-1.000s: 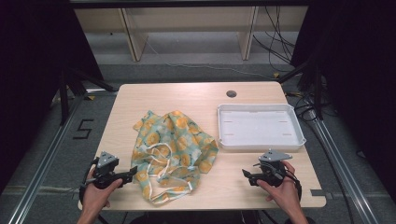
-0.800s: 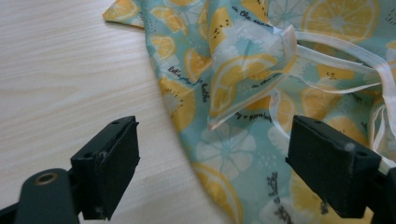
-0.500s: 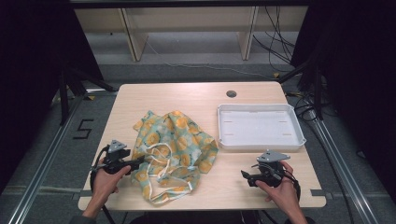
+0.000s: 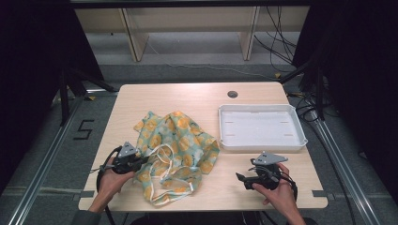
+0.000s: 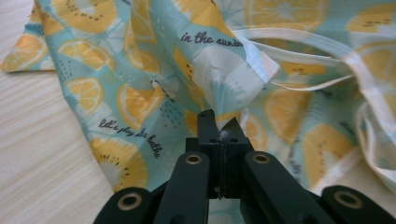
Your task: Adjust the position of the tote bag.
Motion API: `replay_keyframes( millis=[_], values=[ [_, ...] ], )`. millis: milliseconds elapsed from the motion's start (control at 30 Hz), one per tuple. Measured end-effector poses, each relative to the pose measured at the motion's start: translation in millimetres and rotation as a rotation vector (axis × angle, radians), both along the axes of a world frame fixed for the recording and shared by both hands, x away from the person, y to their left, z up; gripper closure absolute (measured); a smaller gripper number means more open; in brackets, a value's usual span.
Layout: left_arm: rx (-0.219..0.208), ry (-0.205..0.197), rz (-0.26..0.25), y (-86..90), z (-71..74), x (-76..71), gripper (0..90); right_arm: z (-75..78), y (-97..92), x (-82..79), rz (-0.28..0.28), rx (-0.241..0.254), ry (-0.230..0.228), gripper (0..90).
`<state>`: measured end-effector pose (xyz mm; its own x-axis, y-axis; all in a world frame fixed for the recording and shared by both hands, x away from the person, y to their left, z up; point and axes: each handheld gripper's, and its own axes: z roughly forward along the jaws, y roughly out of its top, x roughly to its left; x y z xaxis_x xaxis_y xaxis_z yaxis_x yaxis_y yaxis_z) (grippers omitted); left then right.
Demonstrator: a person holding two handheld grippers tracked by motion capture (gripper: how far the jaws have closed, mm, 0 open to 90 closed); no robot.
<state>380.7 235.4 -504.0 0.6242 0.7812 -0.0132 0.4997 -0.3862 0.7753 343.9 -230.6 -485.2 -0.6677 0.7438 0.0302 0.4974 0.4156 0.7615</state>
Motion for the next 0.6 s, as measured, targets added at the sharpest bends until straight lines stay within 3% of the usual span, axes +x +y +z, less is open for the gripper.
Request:
replay_keyframes(
  millis=[33,100,233,267,333,367,533,567,600],
  values=[
    [0.005,-0.018,-0.015,-0.6,2.9,-5.6,89.6,0.5,8.2,-2.2,0.034,0.016,0.0,21.7],
    [0.001,-0.018,-0.019,-1.1,4.7,-11.4,89.7,0.6,17.7,-4.4,0.067,0.042,0.017,22.9],
    [0.001,-0.034,-0.042,-3.7,7.3,-17.5,89.8,1.5,35.8,-6.6,0.123,0.05,0.022,22.5],
    [0.018,-0.036,-0.062,-3.9,8.7,-18.2,89.8,2.0,40.3,-7.5,0.137,0.058,0.027,22.5],
    [0.005,-0.025,-0.056,-6.8,9.0,-20.2,89.8,2.0,45.4,-8.0,0.156,0.071,0.031,22.5],
    [-0.007,-0.027,-0.056,-10.2,8.9,-22.4,89.8,1.5,60.1,-9.8,0.193,0.08,0.038,22.7],
    [0.015,-0.03,-0.106,-21.1,11.5,-30.9,89.8,-0.9,85.9,-7.4,0.247,0.058,0.038,22.8],
    [0.026,-0.051,-0.133,-24.8,12.2,-33.9,89.8,-1.6,98.2,-4.3,0.265,0.061,0.043,22.7],
    [0.012,-0.047,-0.13,-27.2,11.6,-35.5,89.8,-1.5,103.7,-2.1,0.283,0.057,0.041,22.7]
  ],
)
